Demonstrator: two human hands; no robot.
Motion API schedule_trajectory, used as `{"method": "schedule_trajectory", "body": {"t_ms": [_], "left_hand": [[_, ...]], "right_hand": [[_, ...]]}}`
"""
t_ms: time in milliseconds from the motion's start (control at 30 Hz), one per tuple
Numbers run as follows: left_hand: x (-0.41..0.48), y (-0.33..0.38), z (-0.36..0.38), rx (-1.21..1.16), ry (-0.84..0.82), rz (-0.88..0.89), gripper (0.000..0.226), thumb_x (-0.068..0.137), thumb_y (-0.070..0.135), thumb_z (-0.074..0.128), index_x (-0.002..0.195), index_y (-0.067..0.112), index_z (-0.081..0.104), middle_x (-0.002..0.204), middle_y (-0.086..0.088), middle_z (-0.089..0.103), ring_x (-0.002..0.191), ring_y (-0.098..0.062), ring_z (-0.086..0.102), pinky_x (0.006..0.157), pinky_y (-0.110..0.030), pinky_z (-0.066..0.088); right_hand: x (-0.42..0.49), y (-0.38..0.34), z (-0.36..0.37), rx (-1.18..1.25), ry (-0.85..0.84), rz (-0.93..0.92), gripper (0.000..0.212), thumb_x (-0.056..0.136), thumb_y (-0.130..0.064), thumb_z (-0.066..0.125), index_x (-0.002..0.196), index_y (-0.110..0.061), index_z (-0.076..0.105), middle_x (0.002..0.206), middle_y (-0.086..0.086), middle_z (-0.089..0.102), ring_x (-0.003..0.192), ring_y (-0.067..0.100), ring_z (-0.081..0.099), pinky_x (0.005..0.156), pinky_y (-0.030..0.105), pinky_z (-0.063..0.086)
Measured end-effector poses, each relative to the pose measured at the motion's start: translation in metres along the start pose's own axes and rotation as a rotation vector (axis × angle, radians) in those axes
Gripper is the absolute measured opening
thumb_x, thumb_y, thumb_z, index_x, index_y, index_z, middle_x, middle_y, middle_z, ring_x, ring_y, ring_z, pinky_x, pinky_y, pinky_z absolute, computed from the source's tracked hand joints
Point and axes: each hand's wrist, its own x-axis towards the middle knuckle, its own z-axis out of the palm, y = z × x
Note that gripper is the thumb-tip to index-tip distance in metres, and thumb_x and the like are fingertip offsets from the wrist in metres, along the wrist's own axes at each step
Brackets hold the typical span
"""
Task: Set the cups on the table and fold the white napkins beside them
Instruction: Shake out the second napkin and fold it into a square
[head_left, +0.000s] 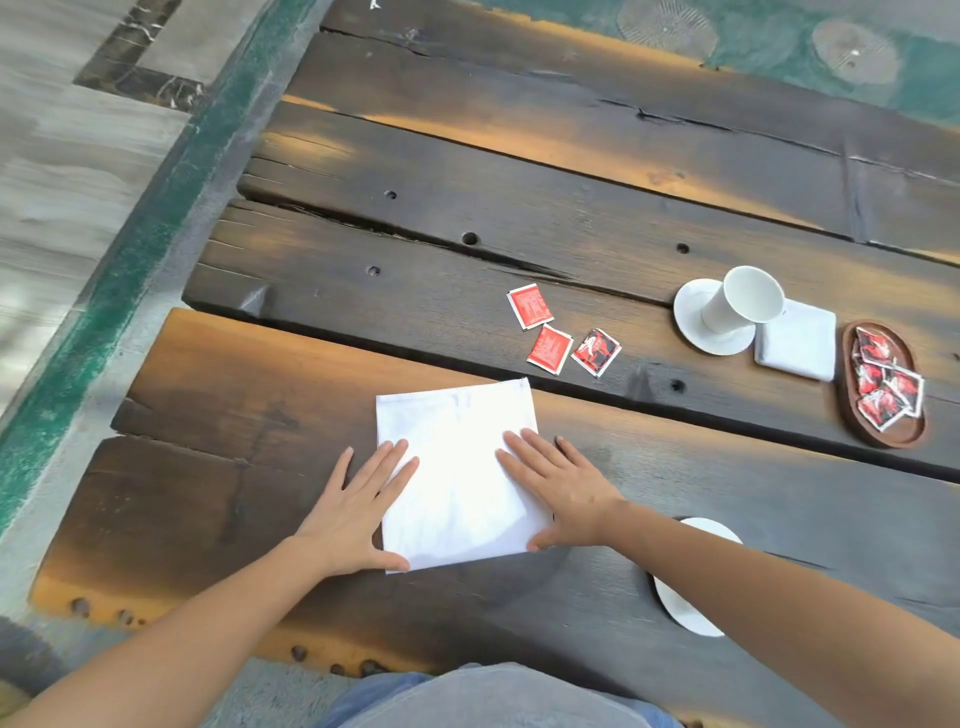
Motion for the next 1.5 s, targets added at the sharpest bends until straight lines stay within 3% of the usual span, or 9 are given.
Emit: {"method": "schedule_trajectory", "body": {"t_ms": [233, 300, 367, 433, 933, 1100, 1233, 1333, 1500], "left_hand": [[-0.011, 0.010, -0.012, 0.017, -0.039, -0.007, 0.119, 0.066, 0.084, 0.042, 0.144, 0.027, -0.027, 0.151, -0.001, -0.036, 0.141, -0.023, -0.029, 0.111, -0.053, -0.022], [-0.021, 0.019, -0.016, -0.010, 0.042, 0.109, 0.099, 0.071, 0.071, 0.052, 0.149, 0.027, 0.012, 0.161, -0.002, -0.003, 0.148, -0.021, -0.002, 0.117, -0.051, -0.007], [-0.031, 0.025, -0.016, 0.030, 0.151, 0.238, 0.066, 0.066, 0.063, 0.066, 0.121, 0.030, 0.052, 0.147, 0.001, 0.042, 0.137, -0.018, 0.038, 0.114, -0.049, 0.022], [-0.038, 0.027, -0.013, 0.044, 0.172, 0.244, 0.044, 0.060, 0.060, 0.074, 0.090, 0.033, 0.057, 0.133, 0.004, 0.057, 0.125, -0.016, 0.053, 0.105, -0.046, 0.037], [-0.043, 0.027, -0.007, -0.018, 0.153, 0.187, 0.026, 0.065, 0.042, 0.078, 0.064, 0.034, 0.053, 0.132, 0.009, 0.059, 0.125, -0.009, 0.053, 0.102, -0.040, 0.042], [-0.045, 0.026, -0.009, -0.053, 0.159, 0.163, 0.020, 0.070, 0.051, 0.067, 0.081, 0.038, 0.058, 0.133, 0.011, 0.058, 0.126, -0.007, 0.051, 0.107, -0.041, 0.035], [-0.043, 0.028, -0.003, -0.199, 0.143, 0.073, 0.046, 0.081, 0.045, 0.058, 0.125, 0.031, 0.050, 0.146, 0.010, 0.043, 0.134, -0.009, 0.041, 0.116, -0.034, 0.018], [-0.039, 0.029, -0.004, -0.499, 0.260, -0.048, 0.028, 0.090, 0.016, 0.052, 0.114, 0.031, 0.054, 0.144, 0.010, 0.045, 0.133, -0.012, 0.040, 0.116, -0.028, 0.015], [-0.037, 0.022, -0.011, -0.610, 0.221, -0.120, 0.025, 0.096, 0.011, 0.041, 0.109, 0.026, 0.056, 0.144, 0.008, 0.046, 0.135, -0.016, 0.040, 0.118, -0.035, 0.023]], "right_hand": [[-0.009, 0.002, -0.001, 0.010, -0.006, -0.024, 0.119, 0.071, -0.064, 0.065, 0.149, -0.028, -0.017, 0.157, -0.001, -0.026, 0.144, 0.019, -0.026, 0.119, 0.048, -0.006], [-0.016, 0.000, 0.001, 0.003, 0.059, -0.065, 0.110, 0.073, -0.059, 0.066, 0.150, -0.028, -0.005, 0.161, 0.000, -0.012, 0.147, 0.021, -0.015, 0.118, 0.044, -0.007], [-0.024, 0.000, 0.004, -0.011, 0.110, -0.109, 0.094, 0.077, -0.055, 0.065, 0.148, -0.026, 0.013, 0.161, 0.001, 0.006, 0.148, 0.023, -0.003, 0.116, 0.041, -0.006], [-0.029, -0.003, 0.007, -0.008, 0.112, -0.128, 0.077, 0.079, -0.051, 0.065, 0.140, -0.021, 0.030, 0.158, 0.002, 0.017, 0.148, 0.024, 0.004, 0.117, 0.040, -0.005], [-0.042, -0.013, 0.012, 0.109, 0.344, -0.121, 0.009, 0.082, -0.022, 0.062, 0.086, -0.014, 0.062, 0.128, 0.007, 0.061, 0.130, 0.032, 0.049, 0.096, 0.042, 0.050], [-0.043, -0.009, 0.010, 0.291, 0.267, -0.084, 0.027, 0.099, -0.025, 0.035, 0.116, -0.010, 0.051, 0.139, 0.005, 0.049, 0.139, 0.022, 0.036, 0.100, 0.037, 0.045], [-0.043, -0.013, 0.005, 0.445, 0.299, 0.041, 0.024, 0.099, -0.027, 0.030, 0.115, -0.014, 0.042, 0.115, 0.008, 0.060, 0.095, 0.034, 0.056, 0.073, 0.036, 0.044], [-0.040, -0.015, 0.002, 0.516, 0.303, 0.121, 0.021, 0.100, -0.032, 0.027, 0.107, -0.016, 0.037, 0.089, 0.010, 0.062, 0.076, 0.037, 0.055, 0.063, 0.038, 0.040], [-0.040, -0.005, 0.004, 0.451, 0.126, 0.101, 0.051, 0.087, -0.047, 0.055, 0.129, -0.028, 0.032, 0.132, -0.004, 0.051, 0.114, 0.019, 0.050, 0.077, 0.028, 0.040]]}}
